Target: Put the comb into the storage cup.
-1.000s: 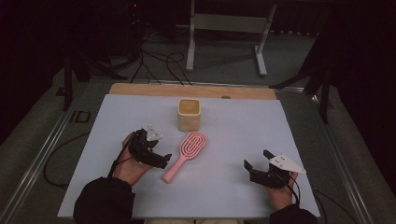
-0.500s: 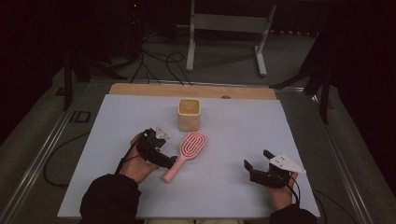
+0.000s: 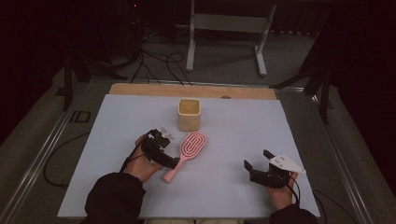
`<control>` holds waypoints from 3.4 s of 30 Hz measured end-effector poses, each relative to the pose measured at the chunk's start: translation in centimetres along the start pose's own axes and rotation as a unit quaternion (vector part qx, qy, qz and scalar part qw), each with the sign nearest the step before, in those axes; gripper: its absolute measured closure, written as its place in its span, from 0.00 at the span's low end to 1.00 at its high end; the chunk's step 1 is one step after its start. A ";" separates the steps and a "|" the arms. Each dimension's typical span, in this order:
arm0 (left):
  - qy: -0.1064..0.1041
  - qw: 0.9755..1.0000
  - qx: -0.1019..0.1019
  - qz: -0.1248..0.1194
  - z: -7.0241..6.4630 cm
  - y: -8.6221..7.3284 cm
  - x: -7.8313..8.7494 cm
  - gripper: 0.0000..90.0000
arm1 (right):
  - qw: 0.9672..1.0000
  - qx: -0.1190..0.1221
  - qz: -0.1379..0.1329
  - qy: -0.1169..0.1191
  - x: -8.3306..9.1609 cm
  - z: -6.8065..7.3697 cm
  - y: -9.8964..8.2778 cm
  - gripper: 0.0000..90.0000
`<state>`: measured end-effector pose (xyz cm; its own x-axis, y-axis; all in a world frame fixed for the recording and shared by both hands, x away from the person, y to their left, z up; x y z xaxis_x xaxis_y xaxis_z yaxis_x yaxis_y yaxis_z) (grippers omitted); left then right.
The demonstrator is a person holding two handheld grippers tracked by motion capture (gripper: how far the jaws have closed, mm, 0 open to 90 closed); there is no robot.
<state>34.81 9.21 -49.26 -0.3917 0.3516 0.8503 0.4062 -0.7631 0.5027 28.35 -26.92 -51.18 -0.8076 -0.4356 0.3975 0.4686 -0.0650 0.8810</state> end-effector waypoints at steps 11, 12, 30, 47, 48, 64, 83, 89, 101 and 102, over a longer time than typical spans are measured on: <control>-0.016 1.000 0.000 0.019 -0.7 0.9 -0.9 0.03 | 1.000 0.000 0.001 -0.001 0.0 0.0 0.0 0.12; -0.016 1.000 0.000 0.019 -0.7 0.9 -0.9 0.04 | 1.000 0.000 0.001 -0.001 0.0 0.0 0.0 0.12; -0.031 0.998 0.013 0.051 -2.0 1.9 -2.8 0.32 | 1.000 0.001 0.001 -0.005 0.0 -0.1 0.0 0.12; -0.044 0.995 0.013 0.092 -2.7 2.5 -4.3 0.69 | 1.000 0.004 0.001 -0.011 0.0 -0.2 0.0 0.13; -0.043 0.995 0.013 0.094 -2.7 2.6 -4.3 0.71 | 1.000 0.003 0.001 -0.011 0.0 -0.2 0.0 0.13; -0.040 0.994 -0.010 0.105 -2.7 2.4 -4.0 0.77 | 1.000 0.003 0.004 -0.012 -0.1 -0.3 0.0 0.13; -0.032 0.995 -0.004 0.091 -2.4 2.4 -3.5 0.78 | 1.000 0.002 0.006 -0.012 -0.1 -0.3 -0.1 0.13; -0.026 0.996 -0.003 0.081 -2.3 2.4 -3.0 0.78 | 1.000 0.001 0.006 -0.012 -0.1 -0.3 -0.1 0.13; -0.016 0.998 0.003 0.062 -1.8 2.4 -1.9 0.78 | 1.000 0.001 0.007 -0.011 -0.1 -0.3 -0.1 0.13; -0.016 0.998 0.004 0.061 -1.8 2.4 -1.8 0.78 | 1.000 0.001 0.007 -0.010 -0.2 -0.3 -0.1 0.13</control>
<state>35.03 5.77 -49.86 -0.3134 0.2735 0.9094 0.4553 -0.7971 0.3967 28.56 -27.12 -51.42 -0.8080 -0.4178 0.4154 0.4797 -0.0572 0.8756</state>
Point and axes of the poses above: each handheld gripper's, and its own axes: x roughly backward along the jaws, y roughly out of its top, z roughly to its left, the point moved 3 cm from there along -x, roughly forward along the jaws, and after that the axes turned 15 degrees about -x, right-handed, at the moved point
